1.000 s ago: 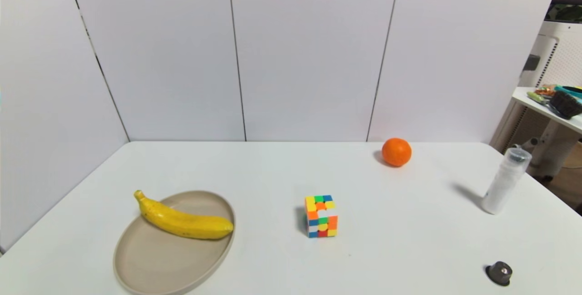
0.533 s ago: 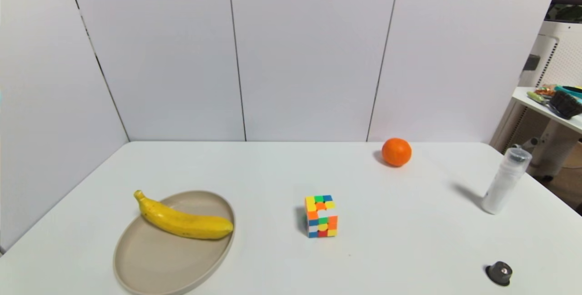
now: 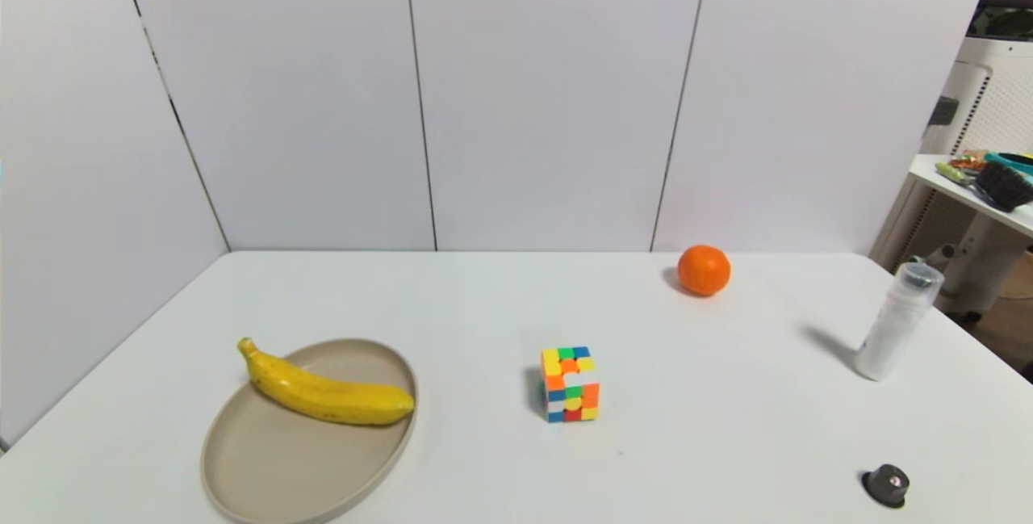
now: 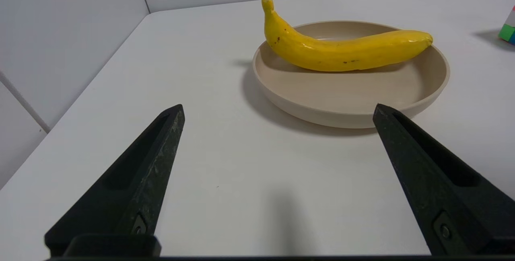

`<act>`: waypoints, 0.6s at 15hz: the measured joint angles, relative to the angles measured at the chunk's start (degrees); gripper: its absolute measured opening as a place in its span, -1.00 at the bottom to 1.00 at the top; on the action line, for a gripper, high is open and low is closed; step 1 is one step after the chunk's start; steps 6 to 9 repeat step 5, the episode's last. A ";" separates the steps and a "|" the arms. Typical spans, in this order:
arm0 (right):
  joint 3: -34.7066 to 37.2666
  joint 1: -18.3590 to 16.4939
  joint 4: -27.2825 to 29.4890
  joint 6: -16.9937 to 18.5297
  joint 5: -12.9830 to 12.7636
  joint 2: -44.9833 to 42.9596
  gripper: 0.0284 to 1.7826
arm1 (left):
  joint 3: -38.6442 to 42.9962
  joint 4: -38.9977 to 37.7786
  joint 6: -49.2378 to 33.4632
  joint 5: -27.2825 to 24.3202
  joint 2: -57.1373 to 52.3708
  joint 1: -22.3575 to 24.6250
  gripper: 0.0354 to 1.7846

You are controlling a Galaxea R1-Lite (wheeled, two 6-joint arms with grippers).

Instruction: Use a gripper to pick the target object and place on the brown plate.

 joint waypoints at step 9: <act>0.00 0.00 0.06 0.00 0.00 0.00 0.90 | 0.00 0.00 -0.02 -0.02 0.00 0.00 0.89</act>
